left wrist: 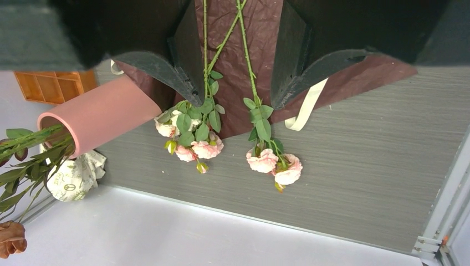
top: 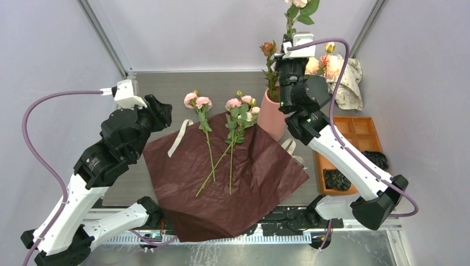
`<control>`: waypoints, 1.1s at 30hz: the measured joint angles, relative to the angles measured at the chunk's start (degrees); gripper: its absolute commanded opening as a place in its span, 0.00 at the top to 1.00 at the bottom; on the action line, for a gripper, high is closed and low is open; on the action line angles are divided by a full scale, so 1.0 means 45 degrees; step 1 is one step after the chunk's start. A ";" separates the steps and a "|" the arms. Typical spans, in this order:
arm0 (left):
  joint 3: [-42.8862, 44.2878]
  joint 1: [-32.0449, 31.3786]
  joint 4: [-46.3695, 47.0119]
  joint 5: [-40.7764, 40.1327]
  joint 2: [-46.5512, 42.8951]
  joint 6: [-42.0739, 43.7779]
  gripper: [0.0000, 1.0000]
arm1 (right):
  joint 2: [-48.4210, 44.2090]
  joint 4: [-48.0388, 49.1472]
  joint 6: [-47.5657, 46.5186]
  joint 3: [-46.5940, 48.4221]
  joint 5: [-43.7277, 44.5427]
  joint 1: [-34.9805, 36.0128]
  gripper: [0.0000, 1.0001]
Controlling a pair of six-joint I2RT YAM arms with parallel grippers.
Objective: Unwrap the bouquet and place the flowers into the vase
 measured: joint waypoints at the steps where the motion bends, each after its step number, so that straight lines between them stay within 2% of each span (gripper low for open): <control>1: -0.0010 0.0000 0.0005 0.0000 0.0005 0.0000 0.52 | -0.0024 0.0068 0.0126 -0.0228 0.0034 -0.0078 0.99; 12: -0.0092 0.0000 0.0092 0.0291 0.0403 -0.0053 0.52 | -0.0476 0.0301 0.1797 -0.2929 0.0457 -0.0238 0.99; 22: -0.0340 0.0000 0.0491 0.0607 0.0942 -0.0131 0.52 | -0.2215 -0.0223 0.4095 -0.5450 0.0695 -0.0253 0.99; 33: -0.0826 0.0000 0.0821 0.1122 0.1608 -0.0471 0.52 | -0.2448 -0.1059 0.5625 -0.6907 0.0772 -0.0316 0.99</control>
